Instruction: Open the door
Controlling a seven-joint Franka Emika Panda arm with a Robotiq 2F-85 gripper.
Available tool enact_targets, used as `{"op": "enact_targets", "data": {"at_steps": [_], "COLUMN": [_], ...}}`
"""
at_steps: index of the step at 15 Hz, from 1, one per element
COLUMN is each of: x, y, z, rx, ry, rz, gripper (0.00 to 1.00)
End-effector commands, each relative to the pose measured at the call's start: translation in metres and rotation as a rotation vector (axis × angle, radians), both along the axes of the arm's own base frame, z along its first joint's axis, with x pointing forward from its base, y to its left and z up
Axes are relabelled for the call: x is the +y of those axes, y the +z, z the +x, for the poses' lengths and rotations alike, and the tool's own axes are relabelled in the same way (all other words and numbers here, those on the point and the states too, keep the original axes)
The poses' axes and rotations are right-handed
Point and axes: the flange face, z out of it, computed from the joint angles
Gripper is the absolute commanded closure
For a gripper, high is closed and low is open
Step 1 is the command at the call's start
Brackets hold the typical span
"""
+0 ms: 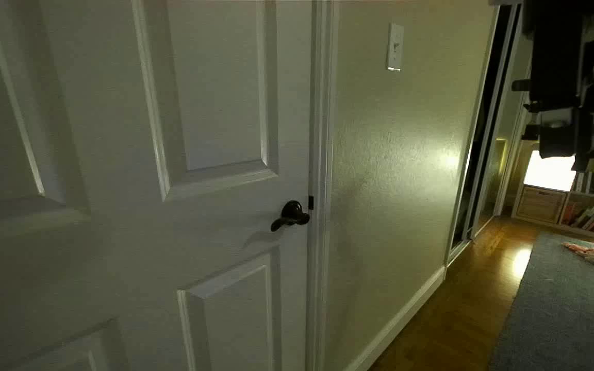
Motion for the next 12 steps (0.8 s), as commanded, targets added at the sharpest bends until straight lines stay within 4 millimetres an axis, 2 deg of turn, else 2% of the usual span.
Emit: {"op": "enact_targets", "data": {"at_steps": [1, 7, 9, 12], "x": [0.000, 0.001, -0.001, -0.006], "y": [0.000, -0.001, -0.008, -0.028], "z": [0.000, 0.003, 0.013, 0.043], "rx": [0.001, 0.001, -0.005, -0.055], "ry": [0.000, -0.006, -0.047, -0.141], "rz": [0.000, 0.002, -0.008, 0.027], "gripper": [0.00, 0.00, 0.00, 0.00]}}
